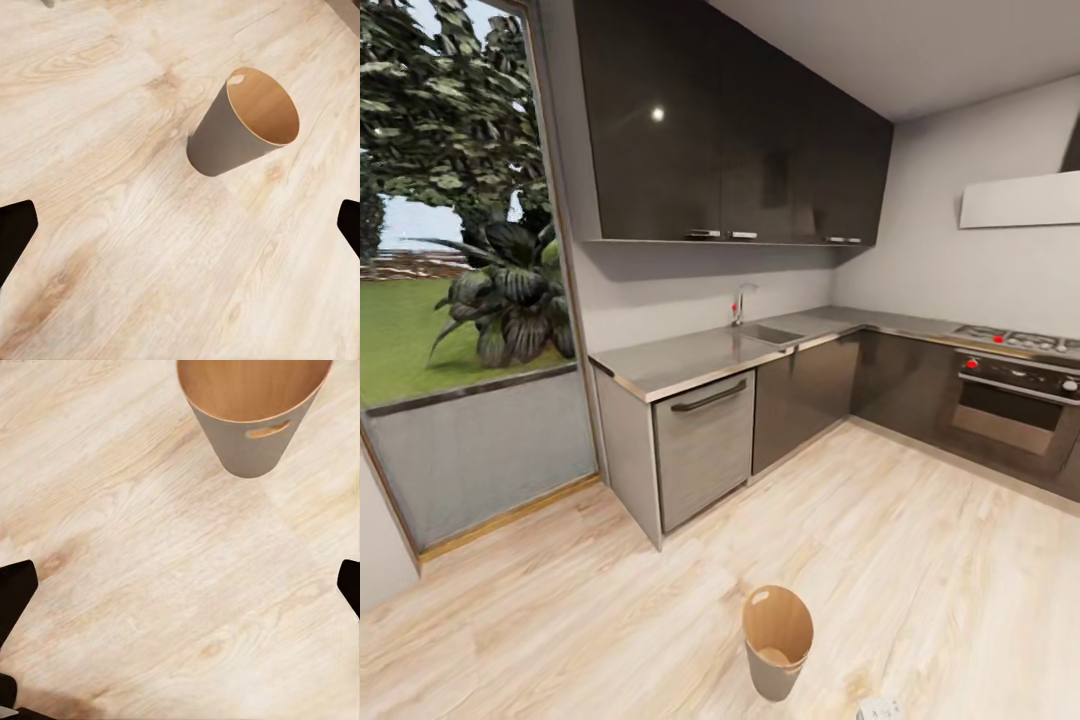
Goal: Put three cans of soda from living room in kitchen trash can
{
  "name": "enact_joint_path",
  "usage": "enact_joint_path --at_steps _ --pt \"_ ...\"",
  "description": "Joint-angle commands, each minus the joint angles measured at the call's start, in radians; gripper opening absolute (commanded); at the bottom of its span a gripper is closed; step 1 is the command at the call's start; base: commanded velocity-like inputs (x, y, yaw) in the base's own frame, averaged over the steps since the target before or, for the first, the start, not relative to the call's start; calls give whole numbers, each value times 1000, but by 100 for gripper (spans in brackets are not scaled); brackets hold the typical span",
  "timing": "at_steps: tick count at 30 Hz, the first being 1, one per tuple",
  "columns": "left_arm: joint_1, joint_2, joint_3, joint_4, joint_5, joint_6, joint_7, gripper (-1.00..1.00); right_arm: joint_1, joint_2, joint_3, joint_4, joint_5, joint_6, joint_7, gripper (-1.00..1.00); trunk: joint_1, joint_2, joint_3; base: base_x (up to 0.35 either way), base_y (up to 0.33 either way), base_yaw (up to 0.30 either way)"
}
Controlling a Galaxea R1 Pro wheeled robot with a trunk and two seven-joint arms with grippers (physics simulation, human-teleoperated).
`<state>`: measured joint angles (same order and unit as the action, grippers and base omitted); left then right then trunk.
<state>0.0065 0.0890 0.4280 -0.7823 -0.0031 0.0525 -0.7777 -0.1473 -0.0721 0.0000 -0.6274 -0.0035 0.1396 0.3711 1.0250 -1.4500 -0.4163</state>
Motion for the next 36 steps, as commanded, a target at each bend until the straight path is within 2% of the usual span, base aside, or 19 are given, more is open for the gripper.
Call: enact_joint_path --at_steps 1,9,29,30,32,34,35,36 --pt "0 0 0 0 0 0 0 100 0 0 0 0 0 0 0 100 0 0 0 342 0 0" --pt "0 0 1 0 0 0 0 100 0 0 0 0 0 0 -1 100 0 0 0 269 0 0" --pt "0 0 -2 -8 1 -1 -10 100 -2 0 0 -8 0 -1 -9 100 0 0 0 11 0 0" --pt "0 0 -7 -15 1 -1 -24 100 -40 4 1 -32 3 1 -127 100 0 0 0 0 0 0" --pt "0 0 -8 -17 2 -1 -48 100 -62 6 2 -37 2 4 -204 100 0 0 0 0 0 0" --pt "0 0 -8 -21 1 0 -145 100 -109 9 2 -35 -1 8 -334 100 0 0 0 0 0 0" --pt "0 0 -7 -24 1 0 -178 100 -121 9 3 -30 -1 9 -354 100 0 0 0 0 0 0" --pt "0 0 -5 -36 -1 1 -244 100 -146 10 3 -7 -2 9 -384 100 0 0 0 6 0 0"
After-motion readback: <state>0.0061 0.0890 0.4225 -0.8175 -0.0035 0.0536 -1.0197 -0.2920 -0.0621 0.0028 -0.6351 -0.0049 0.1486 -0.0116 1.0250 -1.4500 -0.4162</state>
